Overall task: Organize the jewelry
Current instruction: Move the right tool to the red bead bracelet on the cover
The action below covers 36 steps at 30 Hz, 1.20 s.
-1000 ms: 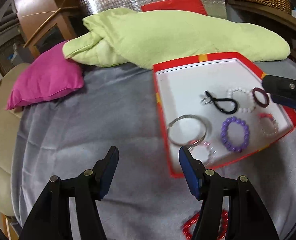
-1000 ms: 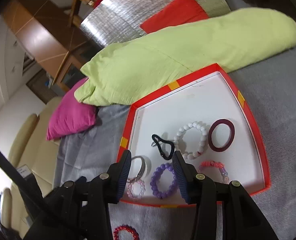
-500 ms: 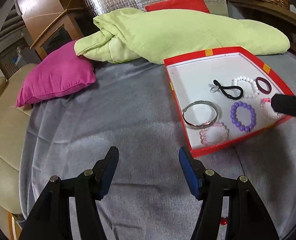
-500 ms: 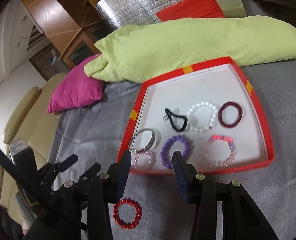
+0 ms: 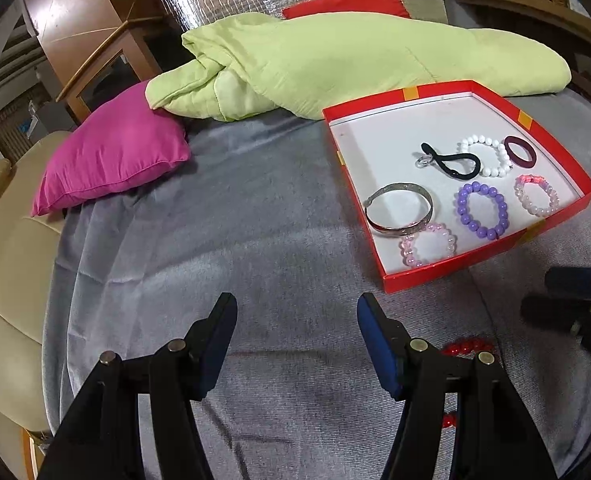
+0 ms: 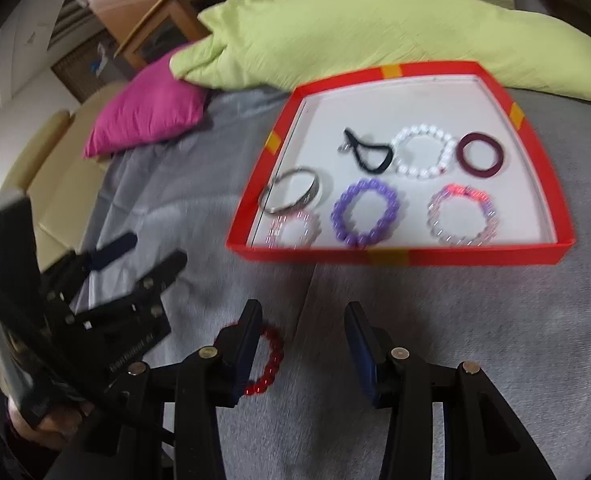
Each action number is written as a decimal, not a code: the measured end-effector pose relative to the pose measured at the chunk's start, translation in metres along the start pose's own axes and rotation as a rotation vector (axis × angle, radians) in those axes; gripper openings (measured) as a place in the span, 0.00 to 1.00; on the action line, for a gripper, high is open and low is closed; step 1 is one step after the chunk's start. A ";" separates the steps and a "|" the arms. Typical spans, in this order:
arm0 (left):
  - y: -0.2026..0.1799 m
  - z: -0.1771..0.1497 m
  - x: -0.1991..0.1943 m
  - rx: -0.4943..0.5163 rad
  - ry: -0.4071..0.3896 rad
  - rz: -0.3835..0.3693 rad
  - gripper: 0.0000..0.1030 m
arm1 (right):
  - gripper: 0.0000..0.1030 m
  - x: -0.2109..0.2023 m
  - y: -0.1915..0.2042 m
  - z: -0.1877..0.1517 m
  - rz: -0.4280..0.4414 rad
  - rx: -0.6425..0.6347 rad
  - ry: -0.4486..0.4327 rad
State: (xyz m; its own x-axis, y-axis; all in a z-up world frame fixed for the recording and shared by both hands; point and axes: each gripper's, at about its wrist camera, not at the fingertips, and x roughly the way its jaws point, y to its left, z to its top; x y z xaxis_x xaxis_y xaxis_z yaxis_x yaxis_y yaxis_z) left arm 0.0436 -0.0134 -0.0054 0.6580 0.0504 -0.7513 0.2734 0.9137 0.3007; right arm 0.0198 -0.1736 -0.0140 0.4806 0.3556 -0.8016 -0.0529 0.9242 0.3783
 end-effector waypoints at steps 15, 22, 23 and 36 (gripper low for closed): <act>0.000 0.000 0.005 0.006 0.017 0.011 0.62 | 0.44 0.036 0.022 -0.018 -0.086 -0.147 0.101; 0.000 0.000 0.006 0.005 0.019 0.012 0.62 | 0.27 0.043 0.040 -0.026 -0.191 -0.294 0.051; 0.000 0.000 0.006 0.004 0.020 0.015 0.62 | 0.26 0.043 0.042 -0.027 -0.198 -0.308 0.045; -0.004 0.001 0.007 0.019 0.021 0.002 0.62 | 0.09 0.028 0.027 -0.019 -0.132 -0.287 0.028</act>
State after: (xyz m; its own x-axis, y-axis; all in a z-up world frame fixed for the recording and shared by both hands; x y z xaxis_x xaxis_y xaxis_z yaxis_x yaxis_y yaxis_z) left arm 0.0478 -0.0172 -0.0109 0.6439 0.0604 -0.7627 0.2853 0.9060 0.3127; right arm 0.0151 -0.1363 -0.0351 0.4757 0.2297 -0.8491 -0.2383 0.9629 0.1269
